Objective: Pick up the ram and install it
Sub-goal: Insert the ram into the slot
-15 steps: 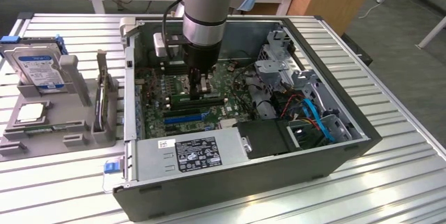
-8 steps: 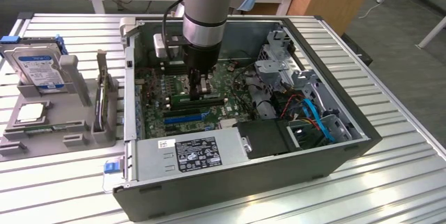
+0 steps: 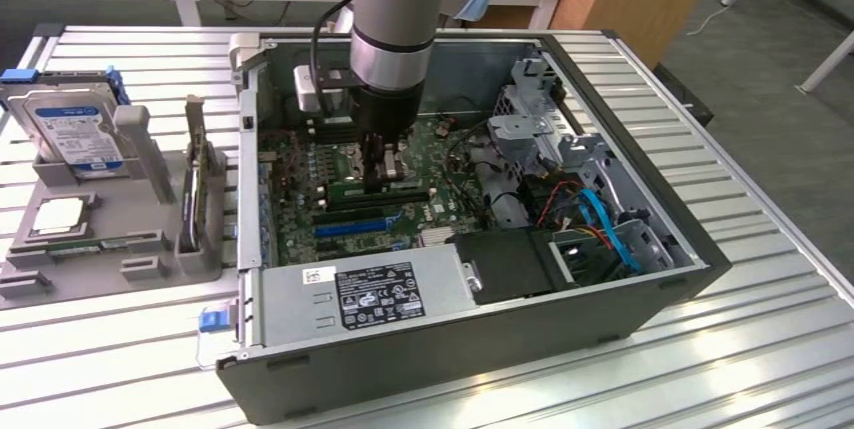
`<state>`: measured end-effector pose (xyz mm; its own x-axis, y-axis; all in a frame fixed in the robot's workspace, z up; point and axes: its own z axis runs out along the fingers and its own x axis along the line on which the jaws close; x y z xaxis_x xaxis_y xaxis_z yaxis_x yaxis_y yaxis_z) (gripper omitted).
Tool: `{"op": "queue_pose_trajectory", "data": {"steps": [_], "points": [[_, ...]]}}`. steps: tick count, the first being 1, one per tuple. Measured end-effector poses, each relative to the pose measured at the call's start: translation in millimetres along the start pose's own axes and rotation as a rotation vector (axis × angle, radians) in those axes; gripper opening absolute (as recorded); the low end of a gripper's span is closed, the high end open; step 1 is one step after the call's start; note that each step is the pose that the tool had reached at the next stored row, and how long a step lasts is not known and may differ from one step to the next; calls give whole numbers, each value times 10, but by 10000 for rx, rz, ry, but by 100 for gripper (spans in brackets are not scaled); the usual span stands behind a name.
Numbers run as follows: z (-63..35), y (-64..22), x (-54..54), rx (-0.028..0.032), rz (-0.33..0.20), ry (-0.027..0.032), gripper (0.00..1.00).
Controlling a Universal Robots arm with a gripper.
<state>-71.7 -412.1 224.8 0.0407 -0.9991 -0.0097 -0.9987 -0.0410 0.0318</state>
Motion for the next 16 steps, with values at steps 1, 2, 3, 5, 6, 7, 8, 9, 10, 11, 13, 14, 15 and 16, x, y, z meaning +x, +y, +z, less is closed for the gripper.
{"op": "queue_pose_trajectory", "data": {"steps": [1,2,3,5,6,7,8,9,10,11,13,14,15,16], "points": [[0,0,2,1,1,0,13],[0,0,3,0,1,-1,13],[0,0,7,0,0,0,13],[0,0,15,1,-1,0,13],[0,1,19,1,-1,0,13],[0,1,22,1,1,0,13],[0,1,26,1,0,0,13],[0,1,28,1,1,0,13],[0,1,28,1,1,-1,13],[0,1,28,1,1,0,13],[0,1,28,1,0,0,13],[0,1,29,1,0,0,13],[0,1,28,1,0,0,13],[0,1,23,1,0,-1,13]]}}
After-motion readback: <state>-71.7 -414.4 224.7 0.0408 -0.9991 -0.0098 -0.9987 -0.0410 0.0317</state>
